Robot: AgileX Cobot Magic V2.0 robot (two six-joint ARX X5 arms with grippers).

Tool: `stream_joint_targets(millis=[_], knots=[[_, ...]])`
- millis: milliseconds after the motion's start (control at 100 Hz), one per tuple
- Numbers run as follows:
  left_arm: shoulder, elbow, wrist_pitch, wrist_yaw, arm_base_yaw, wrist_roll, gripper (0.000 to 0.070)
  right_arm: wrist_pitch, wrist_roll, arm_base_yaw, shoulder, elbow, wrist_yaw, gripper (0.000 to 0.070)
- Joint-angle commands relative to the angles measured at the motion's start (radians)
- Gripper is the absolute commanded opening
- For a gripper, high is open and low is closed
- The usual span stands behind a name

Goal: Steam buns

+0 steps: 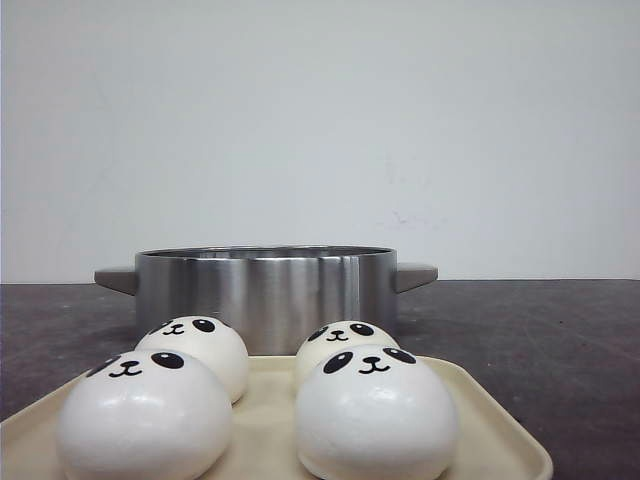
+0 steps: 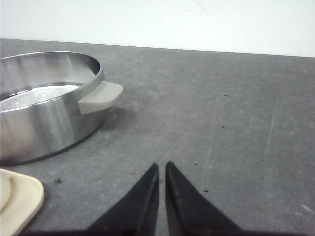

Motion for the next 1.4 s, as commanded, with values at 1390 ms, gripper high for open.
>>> stream_joint_targets(millis=[1390], knots=[[-0.001, 0.057, -0.001, 0.300, 0.001, -0.400, 0.0000, 0.479, 0.640, 0.003, 0.000, 0.023, -0.183, 0.0005]])
